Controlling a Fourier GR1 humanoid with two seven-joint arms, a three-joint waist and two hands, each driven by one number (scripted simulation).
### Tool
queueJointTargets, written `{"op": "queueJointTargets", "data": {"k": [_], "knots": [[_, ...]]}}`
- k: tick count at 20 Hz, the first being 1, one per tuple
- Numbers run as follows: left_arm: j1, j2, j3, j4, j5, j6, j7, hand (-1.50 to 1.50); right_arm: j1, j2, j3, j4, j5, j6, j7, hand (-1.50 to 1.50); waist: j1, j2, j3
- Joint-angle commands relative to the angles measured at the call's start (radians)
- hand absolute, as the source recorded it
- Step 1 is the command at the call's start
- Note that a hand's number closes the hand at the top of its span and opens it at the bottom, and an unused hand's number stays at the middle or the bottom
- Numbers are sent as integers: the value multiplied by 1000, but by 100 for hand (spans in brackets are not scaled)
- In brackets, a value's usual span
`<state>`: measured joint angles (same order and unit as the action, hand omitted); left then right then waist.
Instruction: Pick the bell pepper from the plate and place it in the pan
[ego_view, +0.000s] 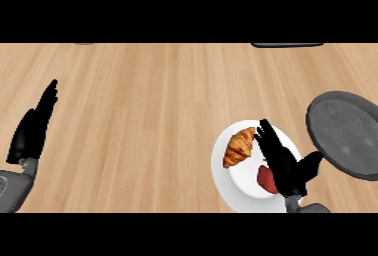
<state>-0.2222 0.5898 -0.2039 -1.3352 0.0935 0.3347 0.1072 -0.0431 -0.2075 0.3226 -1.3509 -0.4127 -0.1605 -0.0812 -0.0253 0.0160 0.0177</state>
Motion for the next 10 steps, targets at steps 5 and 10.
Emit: {"op": "queueJointTargets", "data": {"k": [5,10], "knots": [[7,-207,-55,-155,101,-29,-121,0,-55,-154,-59,-242,83,125,-252,150,-6,-41,-20],[87,-296,-67,-175,162,-46,-199,0,239,-265,-208,-290,185,-29,-436,-150,-47,-31,-19]]}}
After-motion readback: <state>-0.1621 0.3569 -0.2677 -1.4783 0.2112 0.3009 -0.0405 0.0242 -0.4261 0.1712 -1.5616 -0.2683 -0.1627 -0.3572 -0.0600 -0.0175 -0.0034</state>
